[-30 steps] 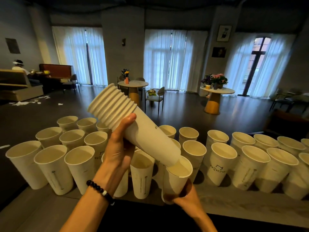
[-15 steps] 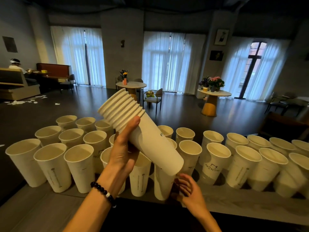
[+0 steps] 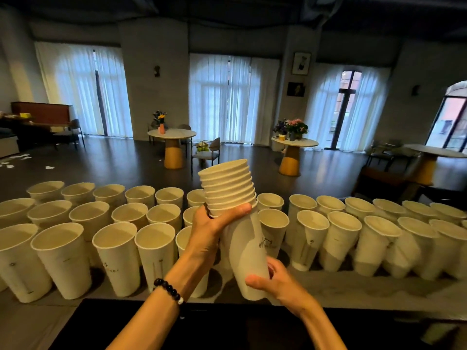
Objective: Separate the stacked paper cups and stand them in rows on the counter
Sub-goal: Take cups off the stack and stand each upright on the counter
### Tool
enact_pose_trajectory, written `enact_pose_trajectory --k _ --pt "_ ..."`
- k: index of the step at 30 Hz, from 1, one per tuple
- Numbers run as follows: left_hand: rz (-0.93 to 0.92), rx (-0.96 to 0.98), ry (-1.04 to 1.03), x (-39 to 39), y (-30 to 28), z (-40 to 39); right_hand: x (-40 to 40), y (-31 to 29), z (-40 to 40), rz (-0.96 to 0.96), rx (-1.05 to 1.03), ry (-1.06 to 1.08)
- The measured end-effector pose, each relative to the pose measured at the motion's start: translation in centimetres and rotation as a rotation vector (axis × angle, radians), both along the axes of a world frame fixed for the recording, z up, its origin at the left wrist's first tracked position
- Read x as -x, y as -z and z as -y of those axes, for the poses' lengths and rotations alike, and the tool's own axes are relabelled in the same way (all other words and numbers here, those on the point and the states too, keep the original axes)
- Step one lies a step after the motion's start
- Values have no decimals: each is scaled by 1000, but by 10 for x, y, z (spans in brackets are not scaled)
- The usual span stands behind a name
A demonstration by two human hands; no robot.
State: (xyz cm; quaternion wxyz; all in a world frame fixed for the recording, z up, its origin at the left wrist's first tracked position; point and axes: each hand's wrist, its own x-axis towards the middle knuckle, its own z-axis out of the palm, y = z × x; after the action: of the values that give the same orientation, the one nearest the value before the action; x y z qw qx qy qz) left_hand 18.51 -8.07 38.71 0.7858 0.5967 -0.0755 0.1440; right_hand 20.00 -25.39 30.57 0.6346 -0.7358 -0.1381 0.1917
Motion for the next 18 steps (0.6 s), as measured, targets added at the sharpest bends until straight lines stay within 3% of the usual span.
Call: enact_pose_trajectory --k 5,10,18 --pt "43 53 -152 1 -7 3 -14 22 15 111 71 106" --pt "178 255 -236 10 -40 -23 -24 56 11 -76 -15 164" --pt "223 259 -277 32 -42 -67 -38 76 -28 -128 -81 177"
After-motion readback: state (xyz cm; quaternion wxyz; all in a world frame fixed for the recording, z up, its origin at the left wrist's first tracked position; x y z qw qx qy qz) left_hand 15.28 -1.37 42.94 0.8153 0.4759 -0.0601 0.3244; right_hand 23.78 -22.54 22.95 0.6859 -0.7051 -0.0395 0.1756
